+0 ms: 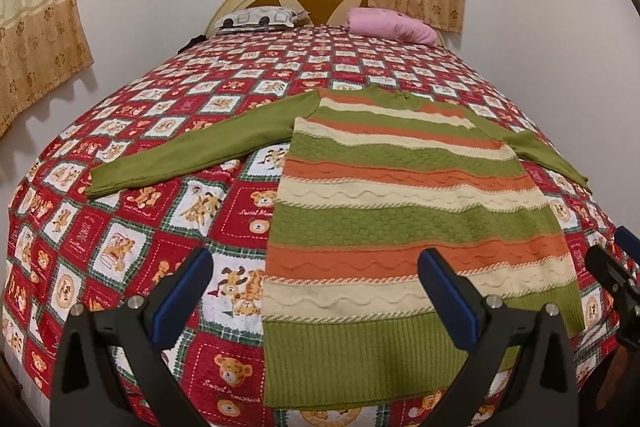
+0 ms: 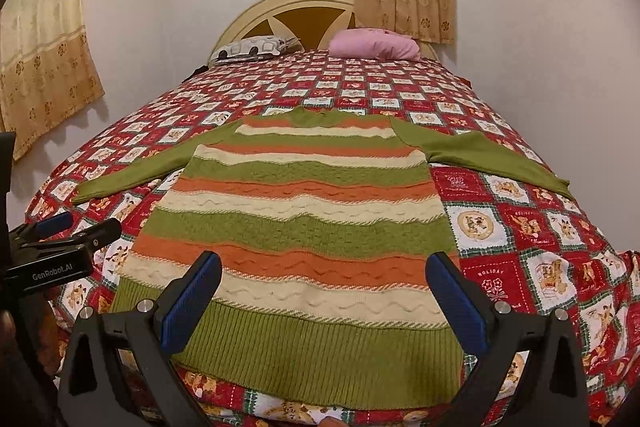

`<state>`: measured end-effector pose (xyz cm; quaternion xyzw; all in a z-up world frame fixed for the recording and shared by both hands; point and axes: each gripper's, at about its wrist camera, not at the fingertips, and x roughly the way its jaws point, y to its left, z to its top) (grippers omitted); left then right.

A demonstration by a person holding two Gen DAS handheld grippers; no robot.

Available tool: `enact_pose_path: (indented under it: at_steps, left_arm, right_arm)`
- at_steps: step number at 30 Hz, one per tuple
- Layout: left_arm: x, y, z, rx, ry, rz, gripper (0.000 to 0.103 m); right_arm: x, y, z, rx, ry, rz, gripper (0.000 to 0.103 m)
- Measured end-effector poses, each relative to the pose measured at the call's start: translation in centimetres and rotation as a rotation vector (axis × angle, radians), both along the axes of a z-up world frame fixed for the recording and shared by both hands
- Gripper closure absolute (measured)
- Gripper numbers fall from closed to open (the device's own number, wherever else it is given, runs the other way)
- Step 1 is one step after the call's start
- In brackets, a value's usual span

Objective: Fold small clothes

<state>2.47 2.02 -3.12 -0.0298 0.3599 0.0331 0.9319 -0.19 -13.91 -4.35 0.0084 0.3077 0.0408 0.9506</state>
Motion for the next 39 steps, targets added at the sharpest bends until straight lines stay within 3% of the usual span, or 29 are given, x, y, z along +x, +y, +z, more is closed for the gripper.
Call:
enact_pose_path:
  at_steps: [39]
  left_arm:
    - [2.9, 1.1, -1.5, 0.049, 0.009, 0.006, 0.000]
  right_arm:
    - [3.0, -0.4, -2.2, 0.037, 0.058, 0.010, 0.001]
